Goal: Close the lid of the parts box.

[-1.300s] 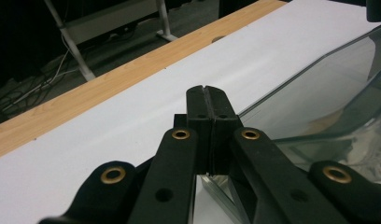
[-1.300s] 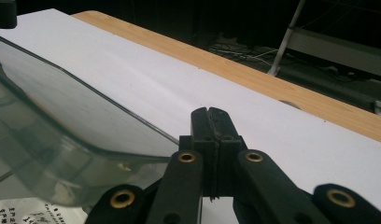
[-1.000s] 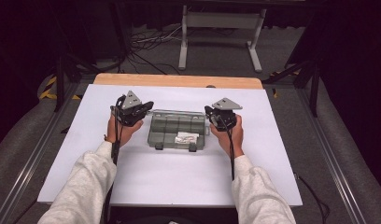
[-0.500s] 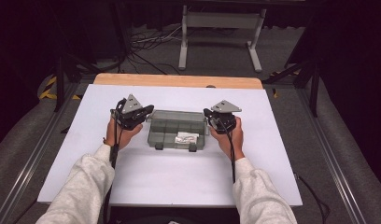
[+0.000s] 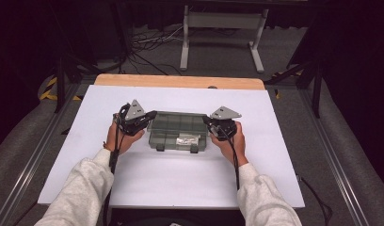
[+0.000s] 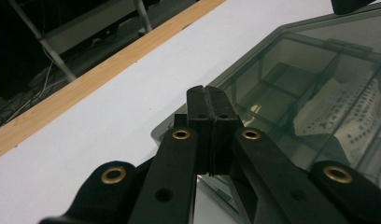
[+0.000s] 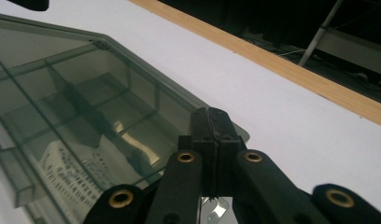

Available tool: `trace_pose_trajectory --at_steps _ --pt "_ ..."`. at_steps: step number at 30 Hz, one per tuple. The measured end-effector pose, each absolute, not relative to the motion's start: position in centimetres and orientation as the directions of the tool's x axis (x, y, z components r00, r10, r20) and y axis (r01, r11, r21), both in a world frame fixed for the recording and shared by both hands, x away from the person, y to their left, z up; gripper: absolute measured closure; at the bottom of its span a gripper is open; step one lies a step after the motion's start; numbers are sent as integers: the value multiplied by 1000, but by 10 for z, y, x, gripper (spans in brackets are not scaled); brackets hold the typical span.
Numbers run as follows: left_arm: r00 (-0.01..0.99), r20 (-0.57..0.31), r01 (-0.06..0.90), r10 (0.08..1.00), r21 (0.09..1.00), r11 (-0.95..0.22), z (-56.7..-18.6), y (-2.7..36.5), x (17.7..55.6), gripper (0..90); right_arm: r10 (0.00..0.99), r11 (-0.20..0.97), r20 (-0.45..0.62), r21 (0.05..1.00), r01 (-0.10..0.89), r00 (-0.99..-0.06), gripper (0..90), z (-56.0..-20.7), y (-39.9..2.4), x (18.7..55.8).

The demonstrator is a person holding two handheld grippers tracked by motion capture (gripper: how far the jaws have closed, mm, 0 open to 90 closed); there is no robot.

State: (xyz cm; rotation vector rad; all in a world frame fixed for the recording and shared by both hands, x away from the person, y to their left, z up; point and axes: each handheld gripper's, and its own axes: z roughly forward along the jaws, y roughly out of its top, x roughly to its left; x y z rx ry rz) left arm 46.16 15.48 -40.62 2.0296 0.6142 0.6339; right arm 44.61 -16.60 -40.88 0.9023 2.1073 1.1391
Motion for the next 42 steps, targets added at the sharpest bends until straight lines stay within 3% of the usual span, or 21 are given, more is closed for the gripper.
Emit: trace_pose_trajectory --at_steps 20,42 --pt "803 269 106 532 814 -571 -417 155 430 898 708 477 -192 840 259 -680 900 -413 -165 418" --pt "836 251 103 487 802 -589 -430 164 410 896 663 518 -209 821 238 -719 900 -422 -158 396"
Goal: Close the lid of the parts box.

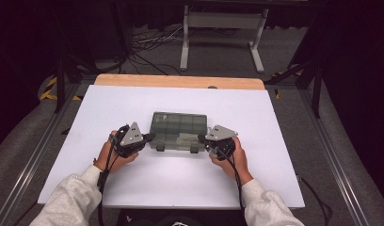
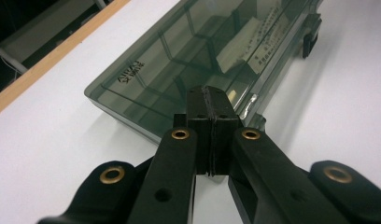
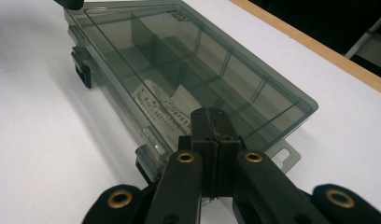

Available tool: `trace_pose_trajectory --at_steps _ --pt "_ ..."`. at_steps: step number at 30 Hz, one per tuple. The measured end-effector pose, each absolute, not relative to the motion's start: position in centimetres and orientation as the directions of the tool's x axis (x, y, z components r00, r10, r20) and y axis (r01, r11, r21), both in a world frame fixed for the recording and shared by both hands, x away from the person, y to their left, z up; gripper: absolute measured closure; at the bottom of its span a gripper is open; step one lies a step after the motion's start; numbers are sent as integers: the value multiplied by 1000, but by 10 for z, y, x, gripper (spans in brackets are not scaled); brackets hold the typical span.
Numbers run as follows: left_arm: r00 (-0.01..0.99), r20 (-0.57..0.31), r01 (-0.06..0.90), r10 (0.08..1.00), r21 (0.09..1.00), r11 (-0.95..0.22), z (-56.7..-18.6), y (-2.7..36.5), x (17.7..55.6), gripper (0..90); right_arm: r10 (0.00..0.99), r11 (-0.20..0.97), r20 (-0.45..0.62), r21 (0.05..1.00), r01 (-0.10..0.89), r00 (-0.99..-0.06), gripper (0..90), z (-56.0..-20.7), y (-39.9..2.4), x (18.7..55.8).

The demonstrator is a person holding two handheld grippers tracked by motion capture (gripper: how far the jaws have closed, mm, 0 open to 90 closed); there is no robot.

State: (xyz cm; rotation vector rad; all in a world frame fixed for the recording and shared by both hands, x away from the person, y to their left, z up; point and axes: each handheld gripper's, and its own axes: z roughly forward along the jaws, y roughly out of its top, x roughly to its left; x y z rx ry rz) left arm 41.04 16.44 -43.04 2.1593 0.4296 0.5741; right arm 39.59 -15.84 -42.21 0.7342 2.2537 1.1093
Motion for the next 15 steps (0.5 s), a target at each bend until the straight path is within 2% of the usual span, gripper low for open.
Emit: trace_pose_trajectory --at_steps 15 --pt "843 220 121 490 811 -572 -439 163 410 898 652 529 -216 817 231 -727 900 -430 -156 388"
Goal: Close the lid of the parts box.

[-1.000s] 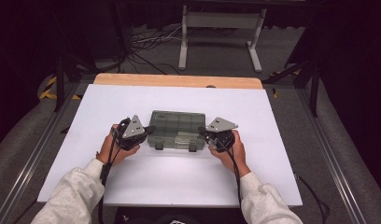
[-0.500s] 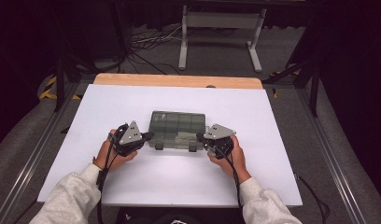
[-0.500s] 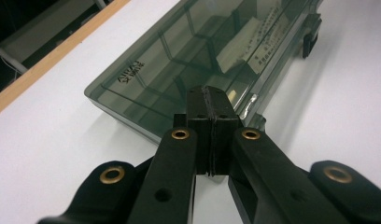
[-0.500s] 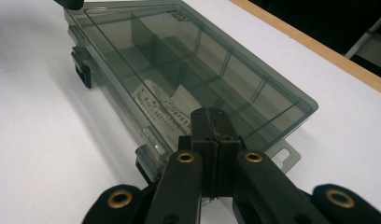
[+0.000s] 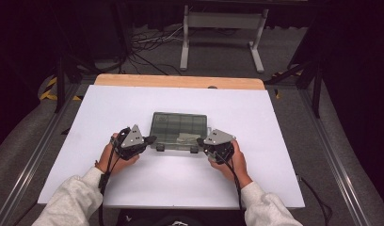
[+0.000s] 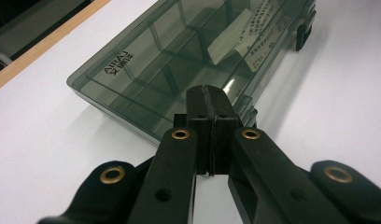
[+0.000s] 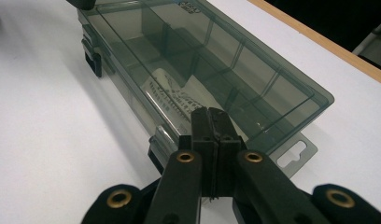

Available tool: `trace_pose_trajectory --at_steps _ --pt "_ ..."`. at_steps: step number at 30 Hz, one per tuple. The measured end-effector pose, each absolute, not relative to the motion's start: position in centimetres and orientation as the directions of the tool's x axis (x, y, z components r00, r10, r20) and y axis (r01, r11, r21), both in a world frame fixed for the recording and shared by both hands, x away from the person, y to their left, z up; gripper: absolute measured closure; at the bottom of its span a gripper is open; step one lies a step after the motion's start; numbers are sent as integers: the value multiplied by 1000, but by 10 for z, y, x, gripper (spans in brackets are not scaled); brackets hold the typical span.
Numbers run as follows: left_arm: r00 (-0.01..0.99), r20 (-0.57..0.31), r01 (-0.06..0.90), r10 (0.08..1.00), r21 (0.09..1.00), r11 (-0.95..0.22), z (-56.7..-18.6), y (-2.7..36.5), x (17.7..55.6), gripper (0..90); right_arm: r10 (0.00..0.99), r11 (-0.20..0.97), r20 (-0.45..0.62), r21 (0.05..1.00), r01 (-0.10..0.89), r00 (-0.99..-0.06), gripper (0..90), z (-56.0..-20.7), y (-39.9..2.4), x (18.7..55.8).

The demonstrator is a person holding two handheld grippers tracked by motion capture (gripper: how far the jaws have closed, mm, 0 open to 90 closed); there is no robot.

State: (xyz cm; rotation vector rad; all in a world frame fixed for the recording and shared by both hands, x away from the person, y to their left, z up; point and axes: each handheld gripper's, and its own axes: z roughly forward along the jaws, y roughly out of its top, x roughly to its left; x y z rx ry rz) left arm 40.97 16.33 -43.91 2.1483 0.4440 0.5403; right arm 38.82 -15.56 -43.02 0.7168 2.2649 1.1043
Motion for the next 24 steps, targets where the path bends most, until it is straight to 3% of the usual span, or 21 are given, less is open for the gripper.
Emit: trace_pose_trajectory --at_steps 24 --pt "845 204 122 494 826 -551 -441 164 414 897 662 499 -195 835 231 -724 900 -433 -162 388"
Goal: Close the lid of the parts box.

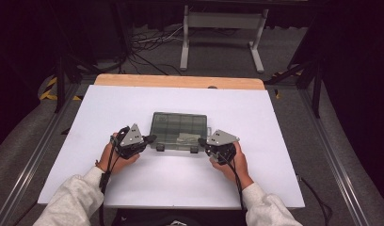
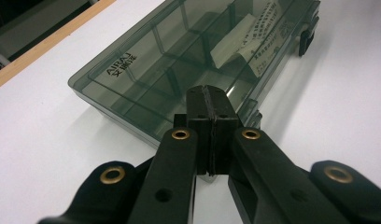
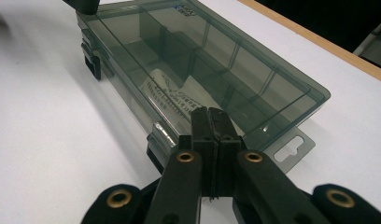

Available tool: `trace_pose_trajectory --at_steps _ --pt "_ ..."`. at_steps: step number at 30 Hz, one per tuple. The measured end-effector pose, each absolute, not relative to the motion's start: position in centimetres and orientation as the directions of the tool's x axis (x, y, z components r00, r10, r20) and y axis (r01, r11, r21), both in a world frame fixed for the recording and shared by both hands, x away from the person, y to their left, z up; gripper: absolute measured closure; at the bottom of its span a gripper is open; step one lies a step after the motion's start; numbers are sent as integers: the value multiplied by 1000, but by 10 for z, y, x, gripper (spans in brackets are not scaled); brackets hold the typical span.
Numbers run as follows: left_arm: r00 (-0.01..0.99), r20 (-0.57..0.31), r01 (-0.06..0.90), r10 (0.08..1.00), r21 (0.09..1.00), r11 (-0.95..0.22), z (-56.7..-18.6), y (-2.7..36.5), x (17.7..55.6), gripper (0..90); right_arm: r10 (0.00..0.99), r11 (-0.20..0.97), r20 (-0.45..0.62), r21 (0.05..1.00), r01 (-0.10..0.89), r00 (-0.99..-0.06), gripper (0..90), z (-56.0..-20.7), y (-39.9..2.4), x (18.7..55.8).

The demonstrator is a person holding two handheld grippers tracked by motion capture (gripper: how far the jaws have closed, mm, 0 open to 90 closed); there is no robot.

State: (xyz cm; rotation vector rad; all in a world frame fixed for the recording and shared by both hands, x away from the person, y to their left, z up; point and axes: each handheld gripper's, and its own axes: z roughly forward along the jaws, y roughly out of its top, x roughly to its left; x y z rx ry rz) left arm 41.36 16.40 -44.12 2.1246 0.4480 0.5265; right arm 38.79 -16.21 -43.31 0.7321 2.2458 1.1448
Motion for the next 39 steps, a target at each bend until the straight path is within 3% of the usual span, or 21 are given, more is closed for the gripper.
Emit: trace_pose_trajectory --at_steps 23,39 --pt "841 223 99 493 833 -545 -437 163 416 852 660 498 -202 838 221 -724 860 -428 -161 390" --pt "828 243 62 505 856 -513 -430 168 411 708 676 458 -188 865 206 -713 778 -418 -167 386"
